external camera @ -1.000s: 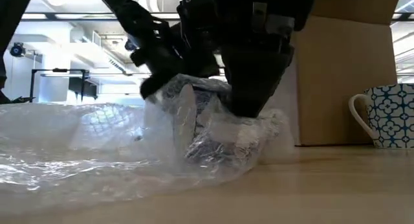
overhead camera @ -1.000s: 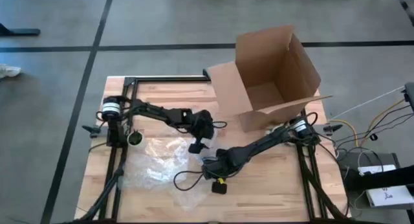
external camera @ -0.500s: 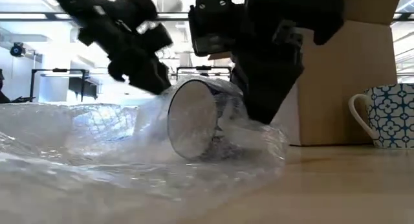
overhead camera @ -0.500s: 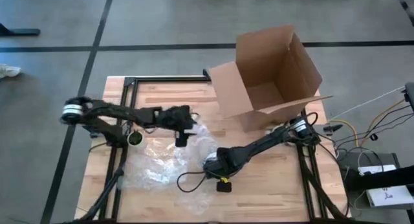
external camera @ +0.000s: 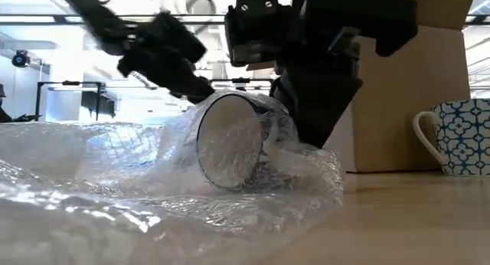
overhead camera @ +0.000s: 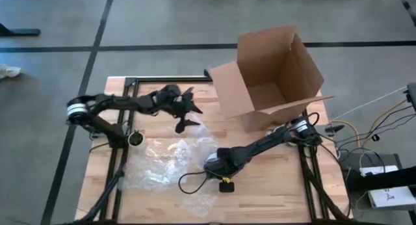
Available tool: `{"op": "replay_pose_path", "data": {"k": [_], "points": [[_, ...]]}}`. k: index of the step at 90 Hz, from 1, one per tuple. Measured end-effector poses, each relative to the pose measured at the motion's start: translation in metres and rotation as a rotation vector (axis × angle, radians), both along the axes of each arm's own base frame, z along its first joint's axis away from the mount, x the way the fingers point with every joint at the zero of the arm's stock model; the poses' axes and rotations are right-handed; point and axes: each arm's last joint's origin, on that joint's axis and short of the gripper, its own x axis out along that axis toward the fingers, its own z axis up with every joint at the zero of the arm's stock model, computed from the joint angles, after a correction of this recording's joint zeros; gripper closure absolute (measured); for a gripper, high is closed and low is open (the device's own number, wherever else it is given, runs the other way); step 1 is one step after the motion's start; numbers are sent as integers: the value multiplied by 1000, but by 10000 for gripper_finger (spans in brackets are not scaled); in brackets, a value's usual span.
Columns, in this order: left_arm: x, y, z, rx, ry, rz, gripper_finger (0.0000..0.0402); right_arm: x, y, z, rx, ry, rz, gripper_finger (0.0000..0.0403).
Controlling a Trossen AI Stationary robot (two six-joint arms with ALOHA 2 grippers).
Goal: Wrap mug
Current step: Wrap the blue mug with the right bubble wrap
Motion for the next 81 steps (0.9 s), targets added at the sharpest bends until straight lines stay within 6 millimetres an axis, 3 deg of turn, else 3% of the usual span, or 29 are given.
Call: {"op": "replay_pose_path", "data": {"k": [30,55,67,81], "points": [[66,13,-7,-60,324,-222,145,1,0,0,11,-2,-43,403],[76,9,-23,-141,575,-285,160,1,0,0,9,-3,-33,403],[72,2,-19,-174,641,-273,221,0,0,0,5,-2,-38,403],[65,-17,-11,-171,693,-294,361,0,0,0,3,-4,-43,403]]}}
